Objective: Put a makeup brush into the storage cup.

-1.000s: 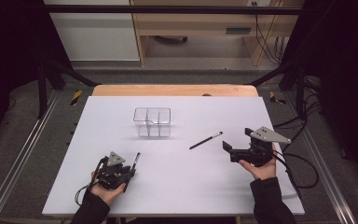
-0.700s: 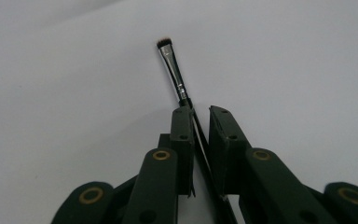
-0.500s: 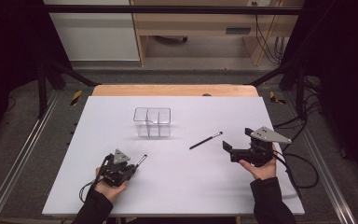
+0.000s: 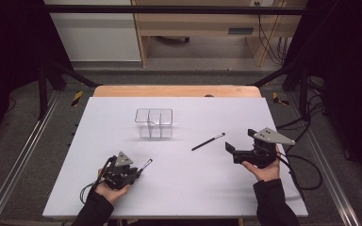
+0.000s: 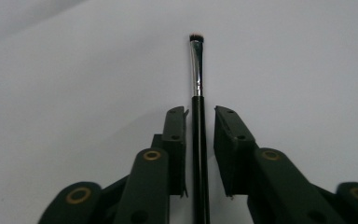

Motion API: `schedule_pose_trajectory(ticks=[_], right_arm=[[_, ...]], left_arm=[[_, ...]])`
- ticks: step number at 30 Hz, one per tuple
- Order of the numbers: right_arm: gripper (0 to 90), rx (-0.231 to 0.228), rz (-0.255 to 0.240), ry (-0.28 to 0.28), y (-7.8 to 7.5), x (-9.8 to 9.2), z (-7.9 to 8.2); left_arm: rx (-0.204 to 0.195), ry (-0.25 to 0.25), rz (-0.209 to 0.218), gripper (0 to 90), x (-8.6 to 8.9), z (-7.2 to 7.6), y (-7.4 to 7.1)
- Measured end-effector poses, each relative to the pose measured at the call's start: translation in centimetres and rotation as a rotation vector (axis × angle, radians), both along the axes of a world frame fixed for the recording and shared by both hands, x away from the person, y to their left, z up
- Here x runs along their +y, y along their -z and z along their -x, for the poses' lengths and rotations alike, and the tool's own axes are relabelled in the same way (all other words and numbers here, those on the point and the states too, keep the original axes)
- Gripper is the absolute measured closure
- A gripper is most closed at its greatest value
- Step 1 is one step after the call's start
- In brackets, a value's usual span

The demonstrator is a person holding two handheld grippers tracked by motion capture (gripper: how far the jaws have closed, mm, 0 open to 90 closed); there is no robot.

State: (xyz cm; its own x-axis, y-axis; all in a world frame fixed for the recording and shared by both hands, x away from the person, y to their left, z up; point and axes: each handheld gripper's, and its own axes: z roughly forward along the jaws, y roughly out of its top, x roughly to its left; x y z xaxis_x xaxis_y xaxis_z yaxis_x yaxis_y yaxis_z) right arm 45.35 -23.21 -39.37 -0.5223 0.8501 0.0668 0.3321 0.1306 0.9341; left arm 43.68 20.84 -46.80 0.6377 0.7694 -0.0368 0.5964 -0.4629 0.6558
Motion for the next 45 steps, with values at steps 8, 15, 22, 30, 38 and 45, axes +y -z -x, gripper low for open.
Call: schedule_pose_trajectory(ticks=[8,15,22,30,38,45], right_arm=[[0.7,-0.006,-0.005,0.005,-0.2,-0.3,0.1],[0.8,-0.016,-0.016,0.007,-0.7,-0.5,0.2],[0.8,-0.017,-0.014,0.002,-0.9,-0.4,0.3],[0.8,-0.017,-0.013,-0.001,-1.0,-0.4,0.3],[0.9,-0.011,-0.018,-0.007,-1.0,-0.3,0.3],[0.9,-0.007,-0.012,-0.012,-1.1,-0.2,0.4]], left_arm=[[-0.002,0.0,-0.008,52.2,0.7,-0.3,-1.5],[0.022,0.013,-0.036,42.4,0.6,-1.2,-3.0],[0.082,0.061,-0.111,37.3,-0.8,-2.2,-3.1],[0.141,0.101,-0.177,45.5,-1.5,-2.3,-2.1],[0.167,0.132,-0.208,57.9,-1.8,-1.9,-1.9],[0.173,0.125,-0.213,66.0,-1.8,-1.8,-1.6]])
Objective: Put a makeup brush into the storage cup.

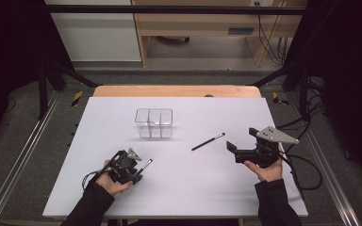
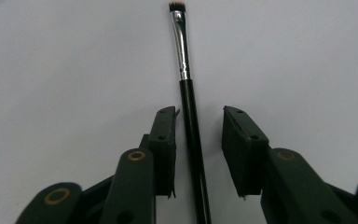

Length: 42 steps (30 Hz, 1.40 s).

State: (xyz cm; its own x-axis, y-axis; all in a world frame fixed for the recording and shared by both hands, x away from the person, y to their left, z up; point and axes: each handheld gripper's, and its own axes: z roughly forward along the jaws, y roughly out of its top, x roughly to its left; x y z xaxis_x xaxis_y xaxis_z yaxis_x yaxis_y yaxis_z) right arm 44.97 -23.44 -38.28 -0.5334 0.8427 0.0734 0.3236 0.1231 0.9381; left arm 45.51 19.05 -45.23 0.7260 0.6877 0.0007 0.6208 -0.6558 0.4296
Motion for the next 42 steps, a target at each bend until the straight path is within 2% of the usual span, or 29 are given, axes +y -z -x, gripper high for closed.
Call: schedule_pose_trajectory(ticks=[14,26,33,42], right_arm=[[0.9,0.019,0.009,-0.006,0.3,0.3,-0.2],[0.9,0.027,0.009,-0.009,0.4,0.5,-0.3],[1.1,0.024,0.009,-0.014,0.4,0.5,-0.2],[1.1,0.023,0.003,-0.019,0.3,0.6,-0.2]], left_arm=[[0.023,-0.026,-0.025,81.2,-0.1,0.3,-0.1],[0.011,-0.026,-0.023,83.2,-0.1,0.5,-0.1],[-0.032,-0.021,-0.002,83.3,0.0,0.7,-0.6],[-0.107,-0.046,0.069,83.3,0.5,1.1,-1.6]])
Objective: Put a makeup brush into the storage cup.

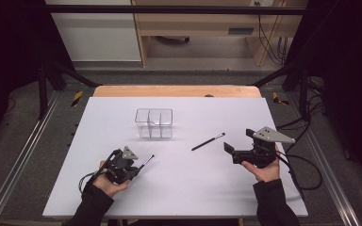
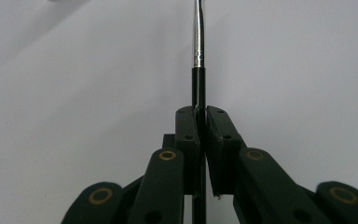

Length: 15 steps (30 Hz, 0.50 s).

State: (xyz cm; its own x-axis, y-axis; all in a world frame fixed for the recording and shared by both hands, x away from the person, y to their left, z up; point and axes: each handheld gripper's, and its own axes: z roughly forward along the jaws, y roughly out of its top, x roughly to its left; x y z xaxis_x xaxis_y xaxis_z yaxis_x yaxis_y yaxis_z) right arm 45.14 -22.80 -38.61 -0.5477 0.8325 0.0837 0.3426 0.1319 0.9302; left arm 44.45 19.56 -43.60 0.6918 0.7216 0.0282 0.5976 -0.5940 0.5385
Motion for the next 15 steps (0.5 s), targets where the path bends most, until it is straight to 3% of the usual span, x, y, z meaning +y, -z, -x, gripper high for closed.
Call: schedule_pose_trajectory(ticks=[15], right_arm=[[1.1,0.003,-0.023,-0.019,0.0,0.6,0.0]], left_arm=[[-0.139,-0.057,0.139,83.3,0.6,0.7,-1.6]])
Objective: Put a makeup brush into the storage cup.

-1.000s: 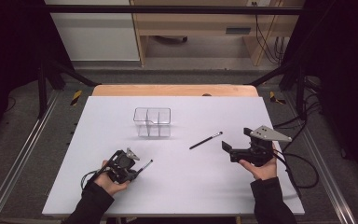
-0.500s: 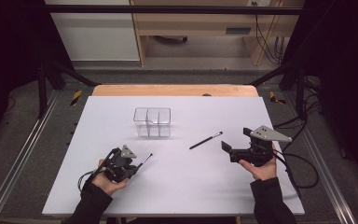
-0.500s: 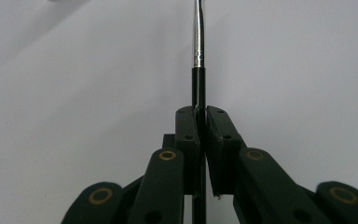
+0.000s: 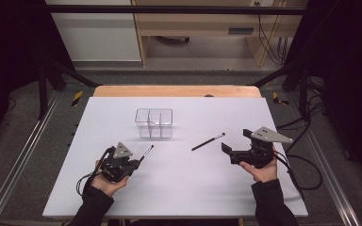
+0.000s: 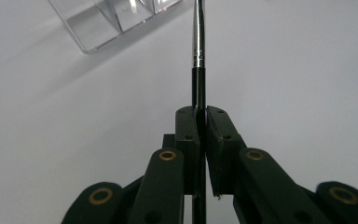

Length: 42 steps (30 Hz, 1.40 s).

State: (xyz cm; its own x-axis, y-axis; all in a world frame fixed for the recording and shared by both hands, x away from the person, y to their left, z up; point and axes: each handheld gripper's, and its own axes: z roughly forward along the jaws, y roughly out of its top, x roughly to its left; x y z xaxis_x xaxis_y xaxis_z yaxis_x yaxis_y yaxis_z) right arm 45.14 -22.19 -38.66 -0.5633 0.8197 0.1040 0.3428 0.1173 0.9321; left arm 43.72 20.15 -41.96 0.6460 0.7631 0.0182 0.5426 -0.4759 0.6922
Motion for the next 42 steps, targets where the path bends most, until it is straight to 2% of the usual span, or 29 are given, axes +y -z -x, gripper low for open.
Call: schedule_pose_trajectory(ticks=[2,6,15,22,24,32,42], right_arm=[[1.1,-0.002,-0.011,-0.005,-0.1,0.2,0.0],[1.1,-0.001,-0.024,-0.012,-0.1,0.4,0.1],[1.1,-0.005,-0.041,-0.031,-0.3,1.6,0.1],[1.1,-0.006,-0.067,-0.043,-0.5,2.2,0.2],[1.1,-0.006,-0.079,-0.051,-0.6,2.5,0.1],[1.1,-0.005,-0.102,-0.066,-0.8,3.4,0.0],[2.4,-0.012,-0.134,-0.077,-1.4,4.3,-0.1]], left_arm=[[-0.031,-0.013,0.024,83.3,0.1,0.2,-0.3],[-0.056,-0.02,0.042,83.3,0.1,0.4,-0.6],[-0.073,-0.021,0.065,83.3,-0.8,0.7,-0.6],[-0.12,-0.018,0.089,83.3,-1.6,0.8,-1.3],[-0.137,-0.02,0.109,83.3,-1.8,0.9,-1.7],[-0.147,-0.011,0.144,83.3,-2.8,0.6,-2.1],[-0.181,0.003,0.192,83.3,-4.5,0.2,-3.2]])
